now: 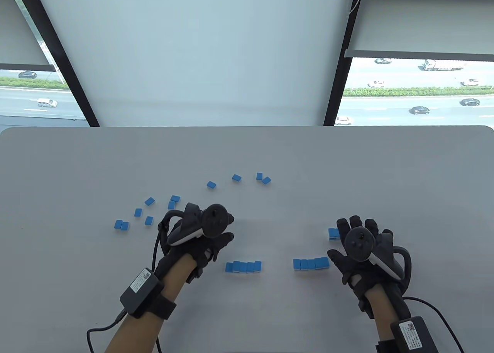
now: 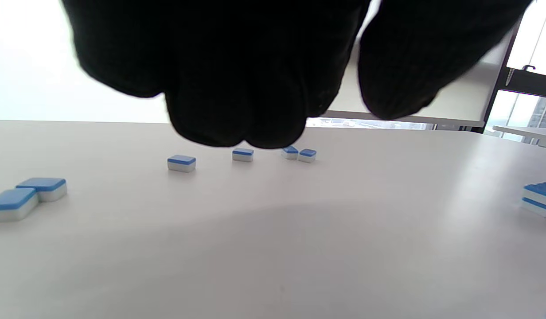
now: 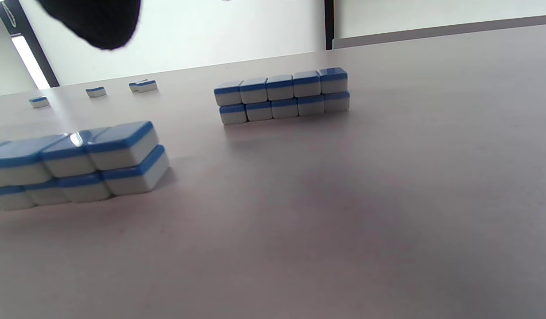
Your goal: Build mahjong tile wall
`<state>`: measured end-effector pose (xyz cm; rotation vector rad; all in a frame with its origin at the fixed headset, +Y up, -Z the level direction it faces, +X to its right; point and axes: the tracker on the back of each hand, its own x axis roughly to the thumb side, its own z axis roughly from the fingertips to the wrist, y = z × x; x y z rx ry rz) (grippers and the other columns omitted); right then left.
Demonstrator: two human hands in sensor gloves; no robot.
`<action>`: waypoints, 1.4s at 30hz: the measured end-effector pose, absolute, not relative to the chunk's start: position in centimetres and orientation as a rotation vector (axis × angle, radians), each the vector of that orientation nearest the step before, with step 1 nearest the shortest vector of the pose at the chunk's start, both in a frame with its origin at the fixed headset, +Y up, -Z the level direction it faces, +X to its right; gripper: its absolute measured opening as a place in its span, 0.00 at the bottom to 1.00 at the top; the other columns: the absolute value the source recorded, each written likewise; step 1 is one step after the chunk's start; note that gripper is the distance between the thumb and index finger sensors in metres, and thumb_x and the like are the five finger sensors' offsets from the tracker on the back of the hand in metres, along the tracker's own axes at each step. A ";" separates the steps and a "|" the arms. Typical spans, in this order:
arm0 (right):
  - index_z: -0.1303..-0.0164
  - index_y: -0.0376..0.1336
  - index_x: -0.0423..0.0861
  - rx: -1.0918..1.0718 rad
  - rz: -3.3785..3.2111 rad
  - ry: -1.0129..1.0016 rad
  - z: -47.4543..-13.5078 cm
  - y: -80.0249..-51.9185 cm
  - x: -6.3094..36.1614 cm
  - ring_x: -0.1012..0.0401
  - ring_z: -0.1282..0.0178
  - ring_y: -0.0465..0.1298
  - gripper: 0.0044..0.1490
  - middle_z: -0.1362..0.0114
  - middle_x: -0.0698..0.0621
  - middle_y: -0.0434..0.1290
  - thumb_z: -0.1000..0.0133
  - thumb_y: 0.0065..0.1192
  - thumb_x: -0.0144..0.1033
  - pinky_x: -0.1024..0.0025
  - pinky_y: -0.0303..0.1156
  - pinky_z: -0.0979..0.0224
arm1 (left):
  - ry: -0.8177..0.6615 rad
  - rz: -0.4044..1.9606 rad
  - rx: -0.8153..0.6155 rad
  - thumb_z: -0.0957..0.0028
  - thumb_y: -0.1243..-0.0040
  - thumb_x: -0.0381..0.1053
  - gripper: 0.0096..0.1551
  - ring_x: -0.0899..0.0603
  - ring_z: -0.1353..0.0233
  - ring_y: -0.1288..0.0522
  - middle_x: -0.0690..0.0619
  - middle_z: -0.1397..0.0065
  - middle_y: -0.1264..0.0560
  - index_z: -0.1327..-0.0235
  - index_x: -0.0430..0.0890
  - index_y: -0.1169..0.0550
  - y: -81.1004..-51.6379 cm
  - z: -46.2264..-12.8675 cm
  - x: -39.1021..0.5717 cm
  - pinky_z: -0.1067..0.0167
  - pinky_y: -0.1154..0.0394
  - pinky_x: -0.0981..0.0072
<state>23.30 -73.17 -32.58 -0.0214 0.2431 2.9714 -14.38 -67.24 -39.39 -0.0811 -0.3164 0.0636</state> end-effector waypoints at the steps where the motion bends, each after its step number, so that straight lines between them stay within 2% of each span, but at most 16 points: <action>1: 0.19 0.36 0.61 -0.023 2.972 0.245 -32.6 -73.2 23.3 0.43 0.17 0.35 0.53 0.13 0.53 0.35 0.48 0.53 0.67 0.35 0.30 0.26 | -0.281 0.072 -0.083 0.56 0.31 0.64 0.34 0.43 0.47 0.13 0.54 0.43 0.13 0.38 0.52 0.18 -67.0 -40.7 -14.5 0.44 0.20 0.43; 6: 0.19 0.36 0.61 -0.023 2.980 0.257 -32.6 -73.3 23.3 0.43 0.17 0.35 0.53 0.13 0.53 0.35 0.48 0.53 0.67 0.35 0.30 0.26 | -0.119 0.059 -0.078 0.57 0.31 0.64 0.34 0.43 0.51 0.11 0.54 0.46 0.11 0.39 0.49 0.17 -66.8 -45.6 -14.6 0.47 0.18 0.44; 11: 0.19 0.37 0.61 -0.023 2.982 0.255 -32.6 -73.3 23.3 0.43 0.17 0.35 0.53 0.13 0.53 0.35 0.48 0.53 0.67 0.35 0.31 0.26 | 0.116 0.045 -0.167 0.57 0.32 0.65 0.37 0.44 0.52 0.11 0.54 0.48 0.10 0.36 0.49 0.19 -68.6 -50.6 -15.8 0.49 0.17 0.45; 16: 0.19 0.37 0.61 -0.025 2.978 0.253 -32.7 -73.3 23.4 0.43 0.17 0.35 0.53 0.13 0.53 0.35 0.48 0.53 0.67 0.35 0.30 0.26 | 0.244 0.088 -0.260 0.59 0.30 0.67 0.43 0.43 0.53 0.11 0.54 0.48 0.11 0.34 0.46 0.22 -71.4 -53.1 -16.4 0.49 0.17 0.45; 20: 0.19 0.37 0.61 -0.026 2.980 0.255 -32.7 -73.3 23.4 0.43 0.17 0.35 0.53 0.13 0.53 0.35 0.48 0.53 0.67 0.35 0.30 0.26 | 0.270 0.021 -0.257 0.60 0.29 0.68 0.45 0.44 0.53 0.11 0.54 0.48 0.11 0.31 0.47 0.24 -72.8 -54.0 -15.8 0.49 0.17 0.46; 23: 0.19 0.37 0.61 -0.026 2.984 0.258 -32.7 -73.3 23.4 0.43 0.17 0.35 0.53 0.13 0.53 0.35 0.48 0.53 0.67 0.35 0.31 0.26 | 0.271 -0.041 -0.250 0.61 0.29 0.69 0.45 0.45 0.54 0.11 0.56 0.49 0.12 0.32 0.49 0.24 -73.7 -54.3 -15.1 0.49 0.17 0.46; 28: 0.19 0.37 0.61 -0.027 2.984 0.259 -32.7 -73.3 23.4 0.43 0.17 0.35 0.53 0.13 0.53 0.35 0.48 0.53 0.67 0.35 0.30 0.26 | 0.226 -0.135 -0.172 0.60 0.29 0.64 0.35 0.48 0.56 0.11 0.59 0.52 0.12 0.40 0.51 0.19 -74.2 -54.2 -14.0 0.50 0.17 0.49; 32: 0.19 0.37 0.61 -0.026 2.982 0.257 -32.7 -73.3 23.5 0.43 0.17 0.35 0.53 0.13 0.53 0.35 0.48 0.53 0.67 0.35 0.30 0.26 | 0.176 -0.118 -0.222 0.60 0.28 0.61 0.35 0.47 0.53 0.12 0.58 0.48 0.14 0.39 0.49 0.21 -73.9 -53.3 -14.0 0.48 0.17 0.47; 36: 0.19 0.37 0.61 -0.024 2.976 0.260 -32.8 -73.3 23.5 0.43 0.17 0.35 0.53 0.13 0.53 0.35 0.48 0.53 0.67 0.35 0.30 0.26 | 0.125 -0.026 -0.201 0.58 0.28 0.59 0.35 0.45 0.52 0.13 0.56 0.47 0.15 0.38 0.48 0.22 -72.5 -51.4 -14.7 0.47 0.19 0.45; 42: 0.19 0.37 0.61 -0.020 2.972 0.265 -32.8 -73.3 23.5 0.43 0.17 0.35 0.53 0.13 0.53 0.35 0.48 0.53 0.67 0.35 0.30 0.26 | -0.010 -0.047 -0.098 0.57 0.29 0.58 0.35 0.46 0.49 0.15 0.56 0.44 0.18 0.36 0.49 0.24 -68.4 -47.3 -15.9 0.44 0.20 0.44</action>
